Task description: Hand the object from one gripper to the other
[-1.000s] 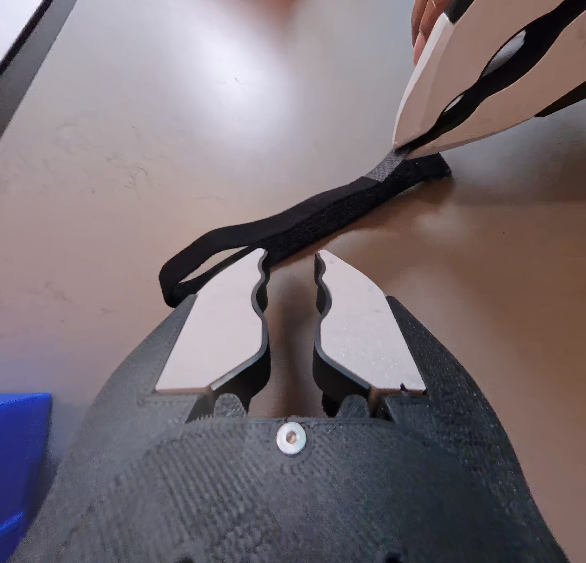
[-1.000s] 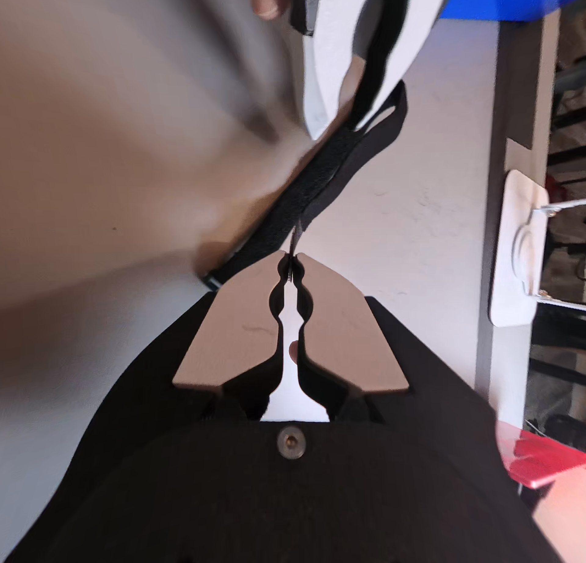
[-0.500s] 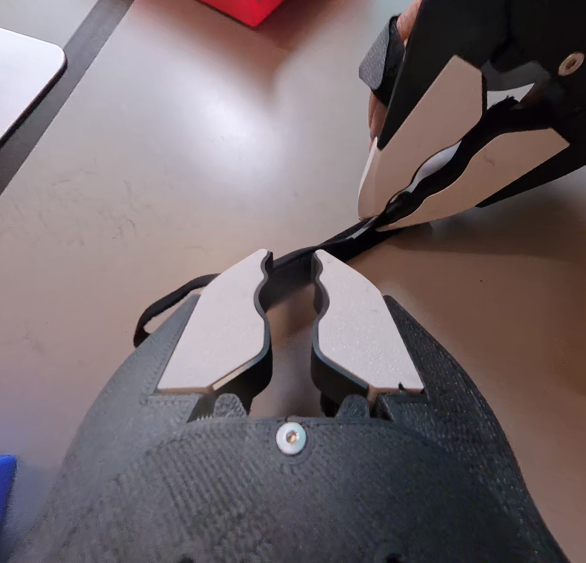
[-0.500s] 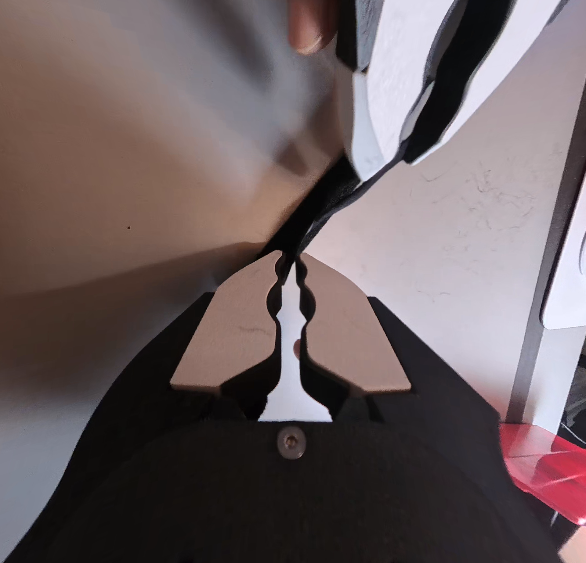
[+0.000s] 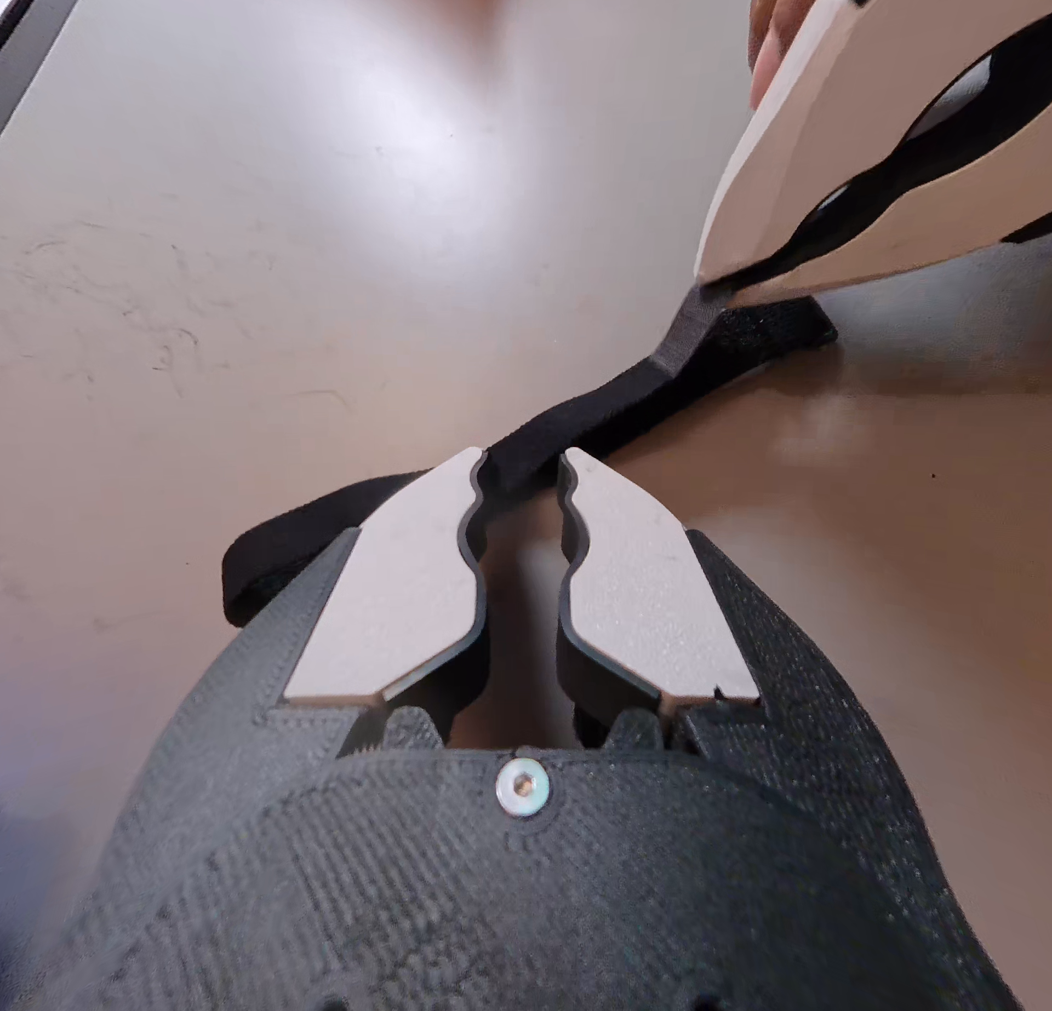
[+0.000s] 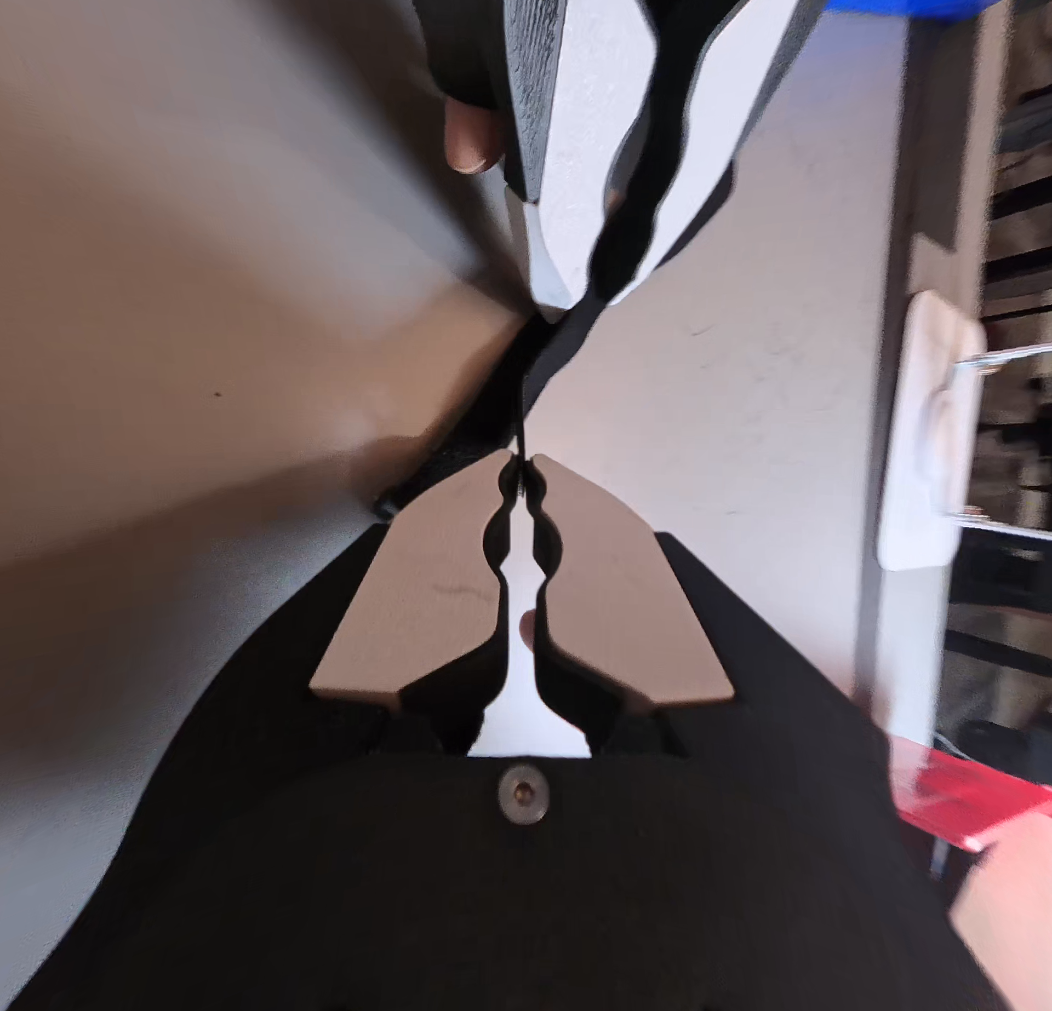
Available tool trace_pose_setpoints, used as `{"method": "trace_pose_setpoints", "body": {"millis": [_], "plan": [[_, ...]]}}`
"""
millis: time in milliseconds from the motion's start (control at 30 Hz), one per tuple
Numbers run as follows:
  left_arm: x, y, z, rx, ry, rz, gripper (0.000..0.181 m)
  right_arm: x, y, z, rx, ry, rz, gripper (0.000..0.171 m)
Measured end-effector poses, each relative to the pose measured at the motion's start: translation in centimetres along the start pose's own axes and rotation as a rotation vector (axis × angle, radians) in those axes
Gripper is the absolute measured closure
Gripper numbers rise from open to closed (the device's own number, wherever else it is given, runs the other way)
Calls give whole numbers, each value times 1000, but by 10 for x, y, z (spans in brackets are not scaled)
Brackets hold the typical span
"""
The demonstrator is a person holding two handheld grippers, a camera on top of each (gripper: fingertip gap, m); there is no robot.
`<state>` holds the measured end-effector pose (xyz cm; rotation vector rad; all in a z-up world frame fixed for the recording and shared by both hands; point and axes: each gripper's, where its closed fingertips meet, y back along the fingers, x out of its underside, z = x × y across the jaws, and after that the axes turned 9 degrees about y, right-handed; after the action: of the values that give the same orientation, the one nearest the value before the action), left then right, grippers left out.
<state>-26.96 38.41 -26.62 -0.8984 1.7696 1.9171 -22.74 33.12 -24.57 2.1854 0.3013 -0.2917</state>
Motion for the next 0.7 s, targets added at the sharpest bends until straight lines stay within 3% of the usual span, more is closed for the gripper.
{"method": "trace_pose_setpoints", "body": {"millis": [200,267,433,700], "plan": [[0,0,-3,2,-12,4,161,13,16,-32,288,125,71,169],[0,0,-4,5,-2,5,162,15,19,-37,310,110,81,169],[2,1,-2,6,12,9,162,2,12,-4,196,311,98,169],[2,1,1,-16,7,34,162,5,2,11,100,423,164,169]]}}
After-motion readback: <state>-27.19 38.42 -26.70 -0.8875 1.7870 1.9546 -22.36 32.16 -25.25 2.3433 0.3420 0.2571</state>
